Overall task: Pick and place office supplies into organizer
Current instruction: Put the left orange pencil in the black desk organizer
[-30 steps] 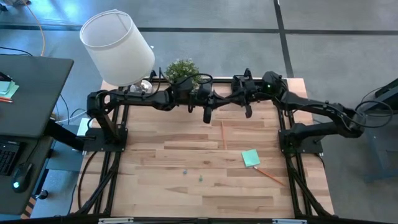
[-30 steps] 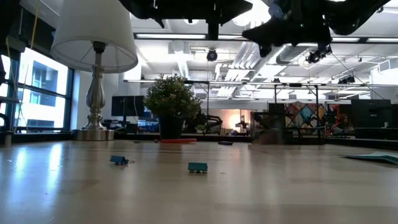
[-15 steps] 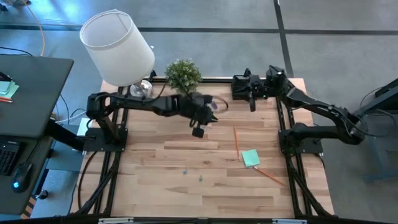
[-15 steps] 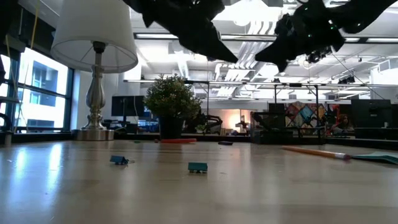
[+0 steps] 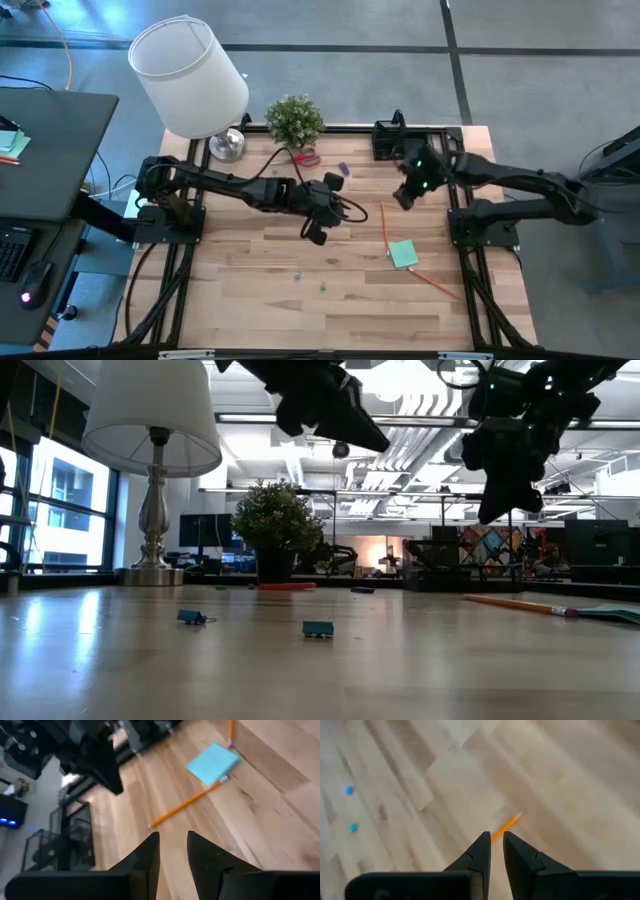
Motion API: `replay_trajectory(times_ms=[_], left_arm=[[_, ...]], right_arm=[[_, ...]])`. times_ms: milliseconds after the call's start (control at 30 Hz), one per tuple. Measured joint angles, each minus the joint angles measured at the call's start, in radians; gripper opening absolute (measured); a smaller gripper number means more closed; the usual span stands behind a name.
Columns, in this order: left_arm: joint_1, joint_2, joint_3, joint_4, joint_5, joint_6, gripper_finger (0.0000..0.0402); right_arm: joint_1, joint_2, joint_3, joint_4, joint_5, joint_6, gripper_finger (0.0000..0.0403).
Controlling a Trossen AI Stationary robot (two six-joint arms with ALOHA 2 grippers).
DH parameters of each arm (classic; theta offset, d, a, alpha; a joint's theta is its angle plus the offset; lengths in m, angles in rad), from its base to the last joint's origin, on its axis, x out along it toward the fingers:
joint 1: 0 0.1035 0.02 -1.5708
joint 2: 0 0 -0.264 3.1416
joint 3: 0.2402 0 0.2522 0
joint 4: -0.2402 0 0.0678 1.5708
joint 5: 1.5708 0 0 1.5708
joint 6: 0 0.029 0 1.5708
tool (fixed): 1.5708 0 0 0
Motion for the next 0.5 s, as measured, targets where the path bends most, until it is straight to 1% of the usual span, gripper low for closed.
replay_trajectory(times_ms=[100,200,267,367,500], left_arm=[[0.003,0.000,0.000,-0.061,-0.030,0.024,0.0085],[0.017,0.000,0.000,-0.108,-0.120,0.050,0.0085],[0.019,0.000,0.000,-0.161,-0.145,0.044,0.0085],[0.038,0.000,0.000,-0.258,-0.151,0.026,0.0085],[0.055,0.000,0.000,-0.315,-0.156,0.012,0.0082]], right_arm=[[0.123,0.029,0.000,0.024,0.052,0.115,0.0056],[0.227,0.074,0.000,0.021,0.164,0.231,0.0059],[0.285,0.117,0.000,0.022,0.211,0.291,0.0058],[0.355,0.203,0.000,0.053,0.230,0.362,0.0055],[0.414,0.321,0.000,0.160,0.234,0.400,0.0063]])
